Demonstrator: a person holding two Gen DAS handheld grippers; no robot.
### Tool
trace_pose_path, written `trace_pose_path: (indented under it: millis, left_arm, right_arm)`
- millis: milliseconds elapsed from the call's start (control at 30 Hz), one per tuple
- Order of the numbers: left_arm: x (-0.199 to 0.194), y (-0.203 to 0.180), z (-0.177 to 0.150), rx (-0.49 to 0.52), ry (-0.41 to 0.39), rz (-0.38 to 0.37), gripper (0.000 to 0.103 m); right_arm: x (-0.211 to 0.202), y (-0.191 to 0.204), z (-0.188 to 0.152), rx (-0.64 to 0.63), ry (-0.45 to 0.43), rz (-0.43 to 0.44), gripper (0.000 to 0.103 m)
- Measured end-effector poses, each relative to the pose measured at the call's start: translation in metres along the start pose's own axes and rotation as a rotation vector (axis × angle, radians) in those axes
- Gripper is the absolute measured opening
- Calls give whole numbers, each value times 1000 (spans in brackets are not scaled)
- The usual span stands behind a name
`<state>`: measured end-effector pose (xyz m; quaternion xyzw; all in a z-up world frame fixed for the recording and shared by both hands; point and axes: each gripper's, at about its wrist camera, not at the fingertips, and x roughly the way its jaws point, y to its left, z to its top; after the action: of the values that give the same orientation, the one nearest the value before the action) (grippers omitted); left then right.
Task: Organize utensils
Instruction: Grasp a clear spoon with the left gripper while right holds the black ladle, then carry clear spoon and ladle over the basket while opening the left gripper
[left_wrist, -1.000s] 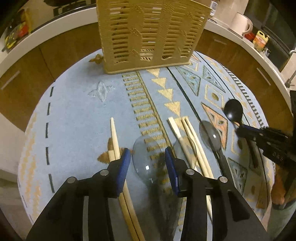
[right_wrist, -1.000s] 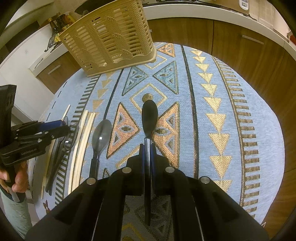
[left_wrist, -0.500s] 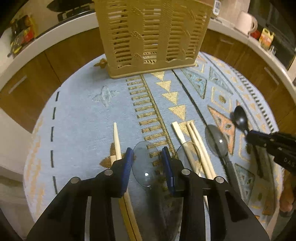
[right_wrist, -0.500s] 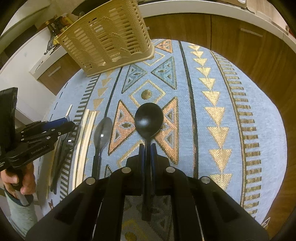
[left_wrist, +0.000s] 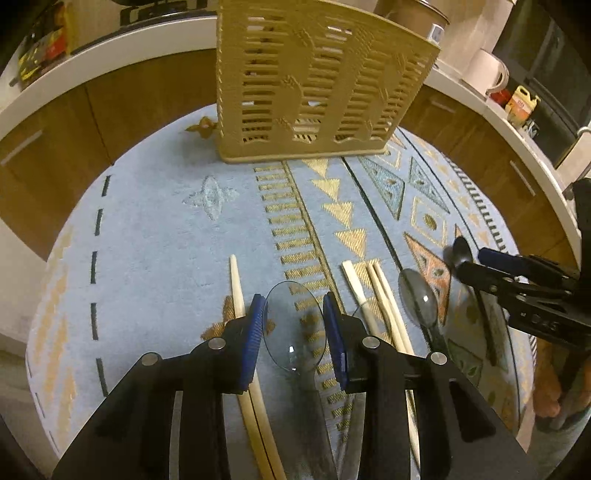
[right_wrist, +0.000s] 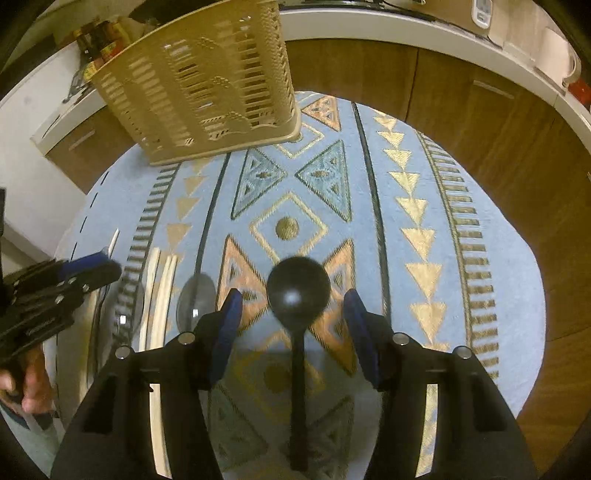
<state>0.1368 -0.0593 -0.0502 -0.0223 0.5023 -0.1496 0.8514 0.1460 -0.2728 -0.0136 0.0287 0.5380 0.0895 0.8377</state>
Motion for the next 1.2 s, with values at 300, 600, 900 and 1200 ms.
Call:
trace_pose_path:
  millis: [300, 600, 900, 1200]
  left_arm:
    - [-22, 4, 13, 1, -67, -16, 30]
    - [-82, 1, 23, 14, -256, -53, 30]
    - [-156, -16, 71, 70, -503, -37, 30]
    - [-188, -17, 148, 51, -672, 54, 30]
  right_arm:
    - [9, 21, -1, -86, 4, -118, 34]
    - [-77, 16, -7, -89, -235, -3, 34]
    - [-148, 35, 32, -103, -510, 50, 34]
    - [-164, 45, 135, -29, -686, 133, 35]
